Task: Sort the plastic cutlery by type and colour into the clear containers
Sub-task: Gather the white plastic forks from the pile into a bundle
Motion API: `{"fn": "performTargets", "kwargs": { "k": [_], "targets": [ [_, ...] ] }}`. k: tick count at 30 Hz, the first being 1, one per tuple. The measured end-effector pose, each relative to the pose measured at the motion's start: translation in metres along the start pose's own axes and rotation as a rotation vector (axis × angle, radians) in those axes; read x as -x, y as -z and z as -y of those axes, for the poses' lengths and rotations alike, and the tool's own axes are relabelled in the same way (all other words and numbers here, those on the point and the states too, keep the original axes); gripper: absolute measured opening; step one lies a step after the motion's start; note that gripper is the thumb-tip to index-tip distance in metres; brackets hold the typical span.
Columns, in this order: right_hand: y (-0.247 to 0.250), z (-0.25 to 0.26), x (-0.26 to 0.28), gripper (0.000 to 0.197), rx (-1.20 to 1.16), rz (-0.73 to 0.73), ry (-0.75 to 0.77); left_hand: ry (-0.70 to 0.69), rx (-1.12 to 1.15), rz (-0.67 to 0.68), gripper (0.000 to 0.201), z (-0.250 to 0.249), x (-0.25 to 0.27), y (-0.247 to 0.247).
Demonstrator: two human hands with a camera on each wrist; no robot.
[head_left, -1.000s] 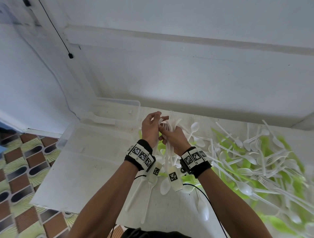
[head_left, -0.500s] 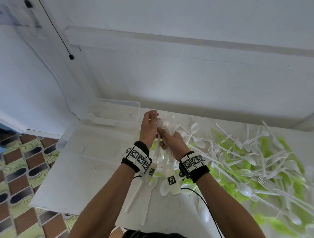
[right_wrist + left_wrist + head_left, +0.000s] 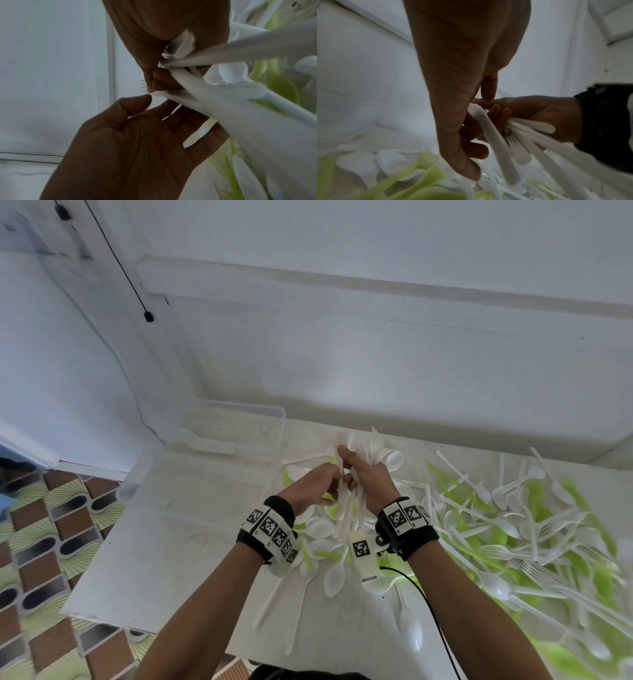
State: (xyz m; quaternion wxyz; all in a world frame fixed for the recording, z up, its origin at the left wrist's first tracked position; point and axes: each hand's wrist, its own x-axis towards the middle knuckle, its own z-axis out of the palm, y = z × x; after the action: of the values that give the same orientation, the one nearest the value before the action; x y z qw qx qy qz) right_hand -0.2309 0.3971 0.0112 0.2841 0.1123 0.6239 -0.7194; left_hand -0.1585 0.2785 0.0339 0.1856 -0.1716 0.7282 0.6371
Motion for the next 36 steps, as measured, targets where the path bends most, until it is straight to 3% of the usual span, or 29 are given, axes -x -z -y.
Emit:
{"fn": "performTargets", "kwargs": {
  "k": [3,7,10,13,16,20,23,26,30,32,34,36],
  "targets": [
    [0.001,0.003,0.0,0.026,0.02,0.034,0.014,0.018,0.028,-0.039,0.028,0.003,-0.003,-0.004],
    [0.001,0.0,0.0,0.023,0.062,0.024,0.049,-0.07,-0.211,-0.186,0.019,0.011,-0.012,-0.011],
    [0.001,-0.003,-0.002,0.025,0.061,-0.013,0.067,-0.149,-0.337,-0.276,0.024,0.01,-0.013,-0.019],
    [0.001,-0.006,-0.003,0.033,0.075,-0.054,0.103,-0.18,-0.437,-0.252,0.031,0.009,-0.014,-0.025],
    [0.006,-0.003,0.001,0.033,0.098,0.017,0.116,-0.162,-0.31,-0.254,0.019,0.013,-0.016,-0.021],
    [0.008,0.006,0.002,0.026,0.139,0.04,0.091,-0.145,-0.115,-0.362,0.024,0.015,-0.017,-0.01],
    [0.006,0.009,-0.003,0.012,0.0,0.043,-0.011,-0.082,0.152,-0.291,0.021,0.016,-0.017,-0.007],
    [0.005,0.006,-0.009,0.014,-0.08,0.035,-0.041,-0.065,0.187,-0.212,0.017,0.02,-0.016,-0.008],
    [0.007,0.0,-0.01,0.006,-0.066,0.017,0.011,-0.042,0.113,-0.15,0.03,0.021,-0.014,-0.017],
    [0.007,-0.003,-0.012,0.017,-0.06,-0.003,0.018,-0.059,0.006,-0.159,0.037,0.022,-0.013,-0.019],
    [0.008,-0.005,-0.015,0.028,-0.066,-0.016,0.031,-0.108,-0.121,-0.162,0.032,0.027,-0.013,-0.021],
    [0.009,-0.007,-0.017,0.027,-0.097,-0.045,0.039,-0.152,-0.216,-0.181,0.025,0.032,-0.014,-0.022]
  ]
}}
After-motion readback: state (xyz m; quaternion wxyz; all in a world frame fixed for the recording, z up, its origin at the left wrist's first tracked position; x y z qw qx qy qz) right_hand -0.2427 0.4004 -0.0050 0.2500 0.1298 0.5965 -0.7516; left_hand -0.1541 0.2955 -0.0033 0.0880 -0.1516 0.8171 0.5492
